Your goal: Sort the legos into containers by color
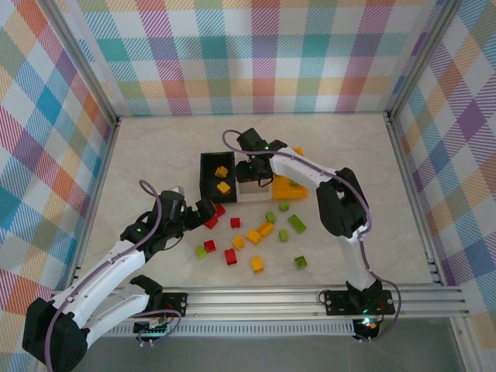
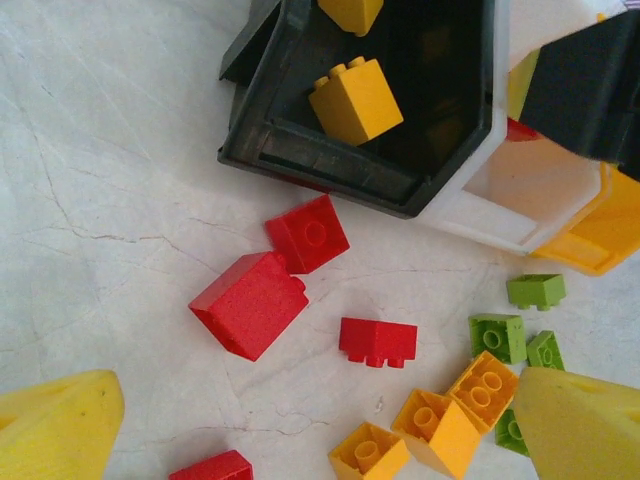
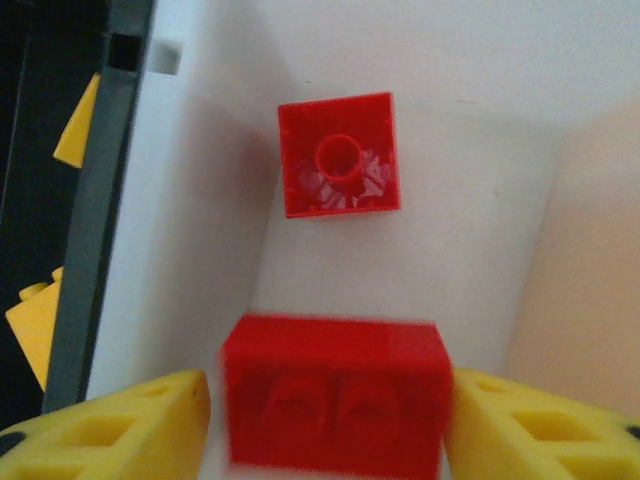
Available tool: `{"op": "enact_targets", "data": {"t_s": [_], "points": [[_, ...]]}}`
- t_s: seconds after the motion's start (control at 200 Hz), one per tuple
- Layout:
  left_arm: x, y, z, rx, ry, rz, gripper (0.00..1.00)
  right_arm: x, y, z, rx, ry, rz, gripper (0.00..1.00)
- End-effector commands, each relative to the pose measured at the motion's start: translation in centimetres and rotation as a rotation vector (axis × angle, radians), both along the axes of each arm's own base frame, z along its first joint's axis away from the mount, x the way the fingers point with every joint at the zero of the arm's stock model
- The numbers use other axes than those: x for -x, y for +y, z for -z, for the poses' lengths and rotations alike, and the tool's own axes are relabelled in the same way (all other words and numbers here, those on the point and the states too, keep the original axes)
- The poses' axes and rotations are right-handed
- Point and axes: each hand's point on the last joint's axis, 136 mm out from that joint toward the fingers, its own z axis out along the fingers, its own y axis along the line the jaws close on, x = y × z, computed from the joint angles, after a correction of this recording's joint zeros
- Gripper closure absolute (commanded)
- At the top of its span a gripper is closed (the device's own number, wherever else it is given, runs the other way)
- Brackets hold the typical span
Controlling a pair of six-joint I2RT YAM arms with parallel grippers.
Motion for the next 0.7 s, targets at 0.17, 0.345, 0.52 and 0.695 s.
{"op": "enact_targets", "data": {"t_s": [0.17, 0.345, 0.52, 0.695], "points": [[0.4, 0.4, 0.4, -0.026, 0.019, 0.013, 0.0, -0.5, 0.1, -4.0, -0.028, -0.065, -0.02, 0.28], [0.0, -0.2, 0.7, -0.076, 0.042, 0.077, 0.09, 2.1, -0.2, -7.0, -0.112, -0.114, -0.032, 0.28], [0.0, -1.6, 3.2, -0.212, 0.127, 0.174, 0.16, 5.7, -1.9, -7.1, -0.18, -0.112, -0.013, 0.28], [-0.7, -2.3, 5.8, -0.347, 0.173, 0.209, 0.27, 8.1, -3.9, -6.8, -0.212, -0.11, 0.018, 0.28]]}}
